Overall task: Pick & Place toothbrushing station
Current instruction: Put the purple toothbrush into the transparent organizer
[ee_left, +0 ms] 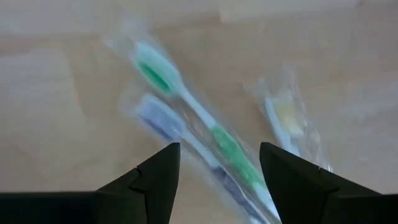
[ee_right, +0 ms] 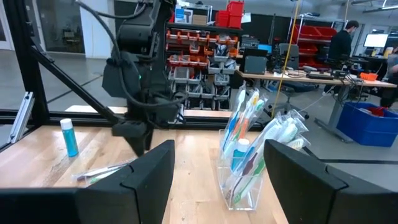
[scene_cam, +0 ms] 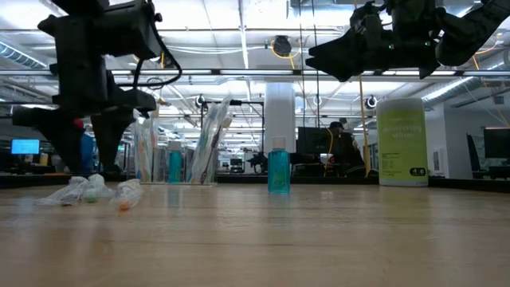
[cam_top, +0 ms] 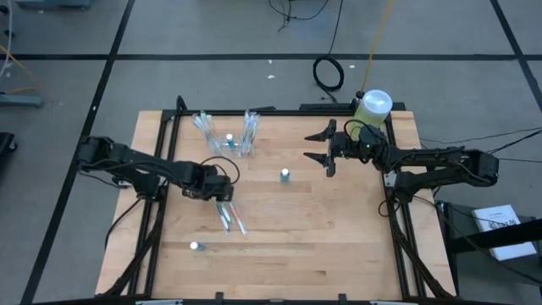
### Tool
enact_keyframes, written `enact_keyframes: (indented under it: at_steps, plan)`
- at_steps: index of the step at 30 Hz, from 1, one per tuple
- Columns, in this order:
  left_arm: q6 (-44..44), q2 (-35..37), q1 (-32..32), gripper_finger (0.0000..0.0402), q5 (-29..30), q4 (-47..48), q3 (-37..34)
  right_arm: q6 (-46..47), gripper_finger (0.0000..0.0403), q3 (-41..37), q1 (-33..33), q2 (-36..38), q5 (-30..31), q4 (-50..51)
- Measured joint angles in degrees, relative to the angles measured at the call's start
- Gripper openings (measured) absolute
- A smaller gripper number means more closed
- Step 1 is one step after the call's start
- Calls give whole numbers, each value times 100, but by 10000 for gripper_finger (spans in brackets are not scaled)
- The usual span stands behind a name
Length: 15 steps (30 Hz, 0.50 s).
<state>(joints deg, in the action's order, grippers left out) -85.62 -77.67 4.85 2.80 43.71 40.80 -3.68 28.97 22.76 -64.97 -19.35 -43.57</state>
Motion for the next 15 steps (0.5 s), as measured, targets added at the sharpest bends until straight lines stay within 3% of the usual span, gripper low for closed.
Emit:
enact_keyframes:
  at_steps: [7,15]
  plan:
    - [-449,-188,448,227,-656,-172,0,0,242,-2,0,2,0,-40]
    - [-1452,-200,830,227,-258,-181,0,2,242,-2,0,2,0,-40]
